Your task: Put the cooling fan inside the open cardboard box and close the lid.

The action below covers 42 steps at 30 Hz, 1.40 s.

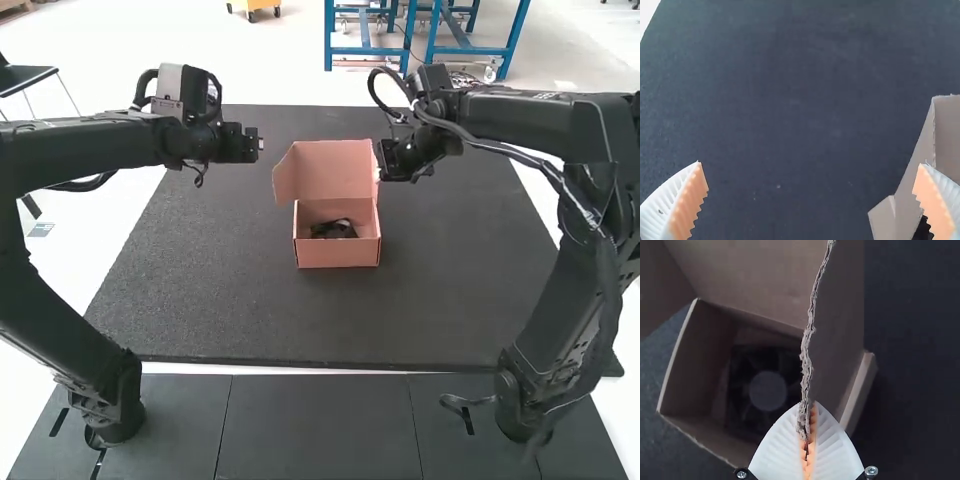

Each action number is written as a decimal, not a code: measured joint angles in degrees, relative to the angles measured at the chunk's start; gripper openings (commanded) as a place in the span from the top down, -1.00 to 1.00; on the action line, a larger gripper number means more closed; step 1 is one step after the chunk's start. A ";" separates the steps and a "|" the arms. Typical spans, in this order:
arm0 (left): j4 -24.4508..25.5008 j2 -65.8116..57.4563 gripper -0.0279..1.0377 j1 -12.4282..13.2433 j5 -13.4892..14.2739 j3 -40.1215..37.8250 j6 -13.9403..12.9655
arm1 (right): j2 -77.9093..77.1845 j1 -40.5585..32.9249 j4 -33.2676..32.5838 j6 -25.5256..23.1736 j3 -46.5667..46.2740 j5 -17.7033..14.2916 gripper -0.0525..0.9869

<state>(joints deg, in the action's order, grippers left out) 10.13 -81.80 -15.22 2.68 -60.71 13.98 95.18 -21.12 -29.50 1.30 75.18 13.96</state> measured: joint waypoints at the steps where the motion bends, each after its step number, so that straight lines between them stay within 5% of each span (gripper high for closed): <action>1: 0.11 0.00 -0.86 -0.26 0.15 0.46 -0.02 | 0.00 -0.07 0.00 0.00 -0.35 0.00 0.93; 8: -0.17 0.00 -0.86 -1.99 0.39 1.49 -0.20 | 0.00 -0.13 0.02 -0.02 -1.03 -0.02 0.93; 33: -4.31 -7.32 -0.86 -2.27 0.35 1.46 -0.22 | -0.02 -0.13 -0.02 0.00 -1.07 0.24 0.93; 42: -4.44 -8.31 -0.86 -6.21 -2.05 0.26 -0.22 | 0.00 -0.13 -0.02 0.00 -1.07 0.46 0.93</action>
<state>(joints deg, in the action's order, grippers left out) 5.69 -90.11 -21.43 0.62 -60.45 13.76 95.18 -21.26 -29.52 1.30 74.11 14.41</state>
